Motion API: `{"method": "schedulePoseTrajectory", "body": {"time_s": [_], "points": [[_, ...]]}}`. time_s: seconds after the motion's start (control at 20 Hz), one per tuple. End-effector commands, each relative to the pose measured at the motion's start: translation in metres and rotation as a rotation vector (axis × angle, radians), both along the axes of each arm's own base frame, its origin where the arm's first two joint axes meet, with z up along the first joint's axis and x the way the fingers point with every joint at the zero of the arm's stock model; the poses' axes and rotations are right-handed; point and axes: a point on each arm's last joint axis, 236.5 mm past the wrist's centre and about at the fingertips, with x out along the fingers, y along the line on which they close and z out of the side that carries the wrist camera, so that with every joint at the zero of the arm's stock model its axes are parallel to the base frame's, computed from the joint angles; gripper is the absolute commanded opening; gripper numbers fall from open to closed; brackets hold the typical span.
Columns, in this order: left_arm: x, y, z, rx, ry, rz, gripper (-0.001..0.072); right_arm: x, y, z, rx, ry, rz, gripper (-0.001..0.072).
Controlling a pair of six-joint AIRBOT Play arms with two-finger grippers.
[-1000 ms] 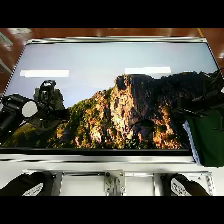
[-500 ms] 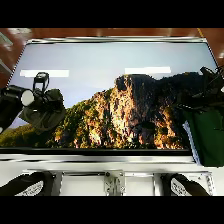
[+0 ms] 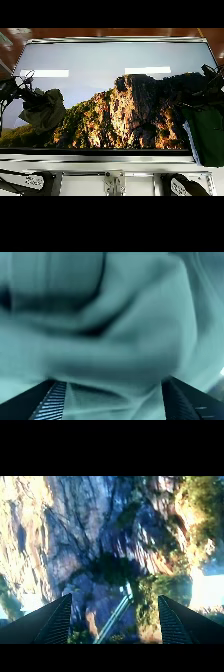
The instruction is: Fold the shirts.
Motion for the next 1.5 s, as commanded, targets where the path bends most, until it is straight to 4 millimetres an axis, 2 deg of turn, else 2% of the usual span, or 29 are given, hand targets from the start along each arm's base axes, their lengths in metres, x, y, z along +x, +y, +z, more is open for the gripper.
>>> {"method": "schedulePoseTrajectory", "body": {"time_s": [0.0,0.05,0.1,0.15,0.25,0.3,0.35,0.45,0.55,0.7,0.75,0.8,0.85,0.9,1.0,1.05,1.1,1.2,1.3,1.35,1.45], "points": [[0.023,-0.004,-0.025,-0.072,-0.044,0.056,0.0689,0.003,0.008,0.003,0.039,-0.013,-0.008,0.0658],[0.027,-0.006,-0.025,-0.085,-0.061,0.064,0.0409,0.004,0.01,0.004,0.05,-0.015,-0.007,0.0658],[0.032,-0.01,-0.02,-0.102,-0.082,0.054,0.0061,0.004,0.013,0.005,0.062,-0.017,-0.006,0.0657],[0.038,-0.017,-0.007,-0.123,-0.117,0.005,0.004,0.003,0.017,0.006,0.082,-0.014,-0.003,0.0656],[0.054,-0.029,0.043,-0.13,-0.234,-0.091,0.004,0.002,0.031,0.011,0.147,-0.013,0.006,0.0647],[0.059,-0.036,0.083,-0.112,-0.319,-0.144,0.004,0.004,0.036,0.014,0.17,-0.023,0.007,0.0647],[0.062,-0.045,0.132,-0.081,-0.425,-0.2,0.004,0.008,0.039,0.016,0.184,-0.038,0.004,0.0647],[0.052,-0.072,0.24,-0.035,-0.658,-0.3,0.004,0.009,0.041,0.018,0.195,-0.044,0.004,0.0648],[0.01,-0.123,0.365,-0.065,-0.951,-0.43,0.004,0.006,0.05,0.022,0.22,-0.048,0.049,0.0648],[-0.077,-0.19,0.52,-0.191,-1.378,-0.552,0.004,-0.001,0.062,0.047,0.236,-0.117,0.124,0.0648],[-0.103,-0.205,0.554,-0.233,-1.481,-0.586,0.004,-0.003,0.062,0.062,0.222,-0.162,0.132,0.0648],[-0.126,-0.219,0.578,-0.275,-1.55,-0.625,0.0039,-0.005,0.061,0.077,0.199,-0.211,0.137,0.0648],[-0.14,-0.232,0.588,-0.312,-1.574,-0.664,0.004,-0.009,0.058,0.094,0.164,-0.263,0.141,0.0648],[-0.145,-0.242,0.589,-0.345,-1.57,-0.691,0.004,-0.014,0.056,0.109,0.136,-0.306,0.144,0.0648],[-0.139,-0.263,0.571,-0.386,-1.502,-0.743,0.004,-0.026,0.048,0.135,0.063,-0.385,0.141,0.0649],[-0.13,-0.271,0.551,-0.383,-1.434,-0.776,0.004,-0.034,0.043,0.143,0.024,-0.411,0.133,0.0648],[-0.12,-0.275,0.524,-0.347,-1.34,-0.822,0.004,-0.042,0.037,0.147,-0.005,-0.417,0.116,0.0648],[-0.101,-0.263,0.443,-0.2,-1.046,-0.895,0.004,-0.059,0.033,0.145,-0.031,-0.382,0.104,0.0649],[-0.091,-0.245,0.358,-0.119,-0.761,-0.909,0.004,-0.071,0.038,0.132,-0.012,-0.313,0.126,0.0648],[-0.087,-0.246,0.32,-0.135,-0.663,-0.893,0.004,-0.073,0.043,0.121,0.015,-0.287,0.13,0.0648],[-0.082,-0.252,0.242,-0.19,-0.514,-0.821,0.0041,-0.072,0.052,0.087,0.09,-0.224,0.111,0.0648]]}}
